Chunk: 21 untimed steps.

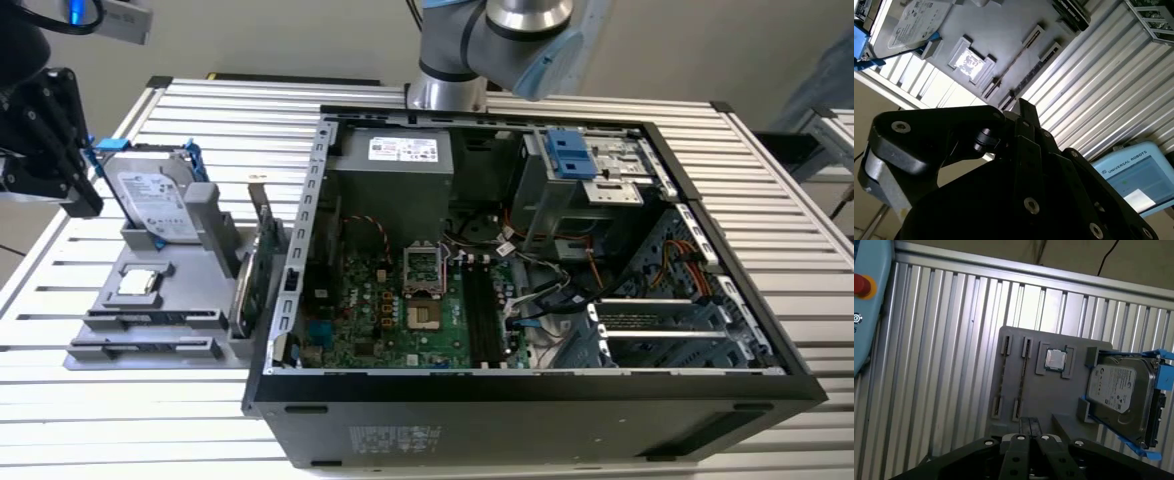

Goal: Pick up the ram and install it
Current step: 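Pick up the ram and move it above insertion slot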

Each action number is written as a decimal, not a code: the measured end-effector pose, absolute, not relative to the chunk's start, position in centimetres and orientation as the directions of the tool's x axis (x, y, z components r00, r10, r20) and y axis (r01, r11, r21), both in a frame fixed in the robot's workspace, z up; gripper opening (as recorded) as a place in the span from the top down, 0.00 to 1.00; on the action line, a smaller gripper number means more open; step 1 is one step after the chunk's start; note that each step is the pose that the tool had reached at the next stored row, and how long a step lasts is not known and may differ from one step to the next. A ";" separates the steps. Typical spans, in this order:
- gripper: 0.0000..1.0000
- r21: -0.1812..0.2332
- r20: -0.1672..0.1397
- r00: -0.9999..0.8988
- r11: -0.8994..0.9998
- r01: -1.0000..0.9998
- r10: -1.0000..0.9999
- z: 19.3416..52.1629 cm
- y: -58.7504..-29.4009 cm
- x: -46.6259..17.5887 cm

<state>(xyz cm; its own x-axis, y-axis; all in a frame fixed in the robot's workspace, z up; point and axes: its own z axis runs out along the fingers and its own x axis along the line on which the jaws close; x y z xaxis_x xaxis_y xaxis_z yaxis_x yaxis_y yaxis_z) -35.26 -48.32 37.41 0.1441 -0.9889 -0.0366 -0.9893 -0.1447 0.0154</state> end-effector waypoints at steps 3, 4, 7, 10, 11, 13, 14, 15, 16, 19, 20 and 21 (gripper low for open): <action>1.00 0.015 -0.037 0.144 -0.145 -0.989 -0.989 37.4 -48.3 -35.3; 1.00 0.015 -0.036 0.144 -0.145 -0.989 -0.989 37.4 -48.3 -35.3; 1.00 0.015 -0.036 0.144 -0.145 -0.989 -0.989 37.4 -48.3 -35.3; 0.00 0.016 -0.036 0.144 -0.145 -0.989 -0.989 37.4 -48.3 -35.3; 0.00 0.015 -0.036 0.144 -0.145 -0.989 -0.989 37.4 -48.3 -35.3; 0.00 0.016 -0.036 0.144 -0.145 -0.989 -0.989 37.4 -48.3 -35.3; 0.00 0.015 -0.036 0.144 -0.145 -0.989 -0.989 37.4 -48.3 -35.3; 0.00 0.016 -0.036 0.144 -0.145 -0.989 -0.989 37.4 -48.3 -35.3; 0.00 0.016 -0.036 0.144 -0.145 -0.989 -0.989 37.4 -48.3 -35.3; 0.00 0.016 -0.036 0.144 -0.145 -0.989 -0.989 37.4 -48.3 -35.3; 0.00 0.016 -0.036 0.144 -0.145 -0.989 -0.989 37.4 -48.3 -35.3; 0.00 0.016 -0.036 0.144 -0.145 -0.989 -0.989 37.4 -48.3 -35.3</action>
<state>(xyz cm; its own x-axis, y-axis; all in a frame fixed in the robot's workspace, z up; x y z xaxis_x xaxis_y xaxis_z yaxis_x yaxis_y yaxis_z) -35.26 -48.32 37.41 0.1440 -0.9889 -0.0358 -0.9894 -0.1446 0.0156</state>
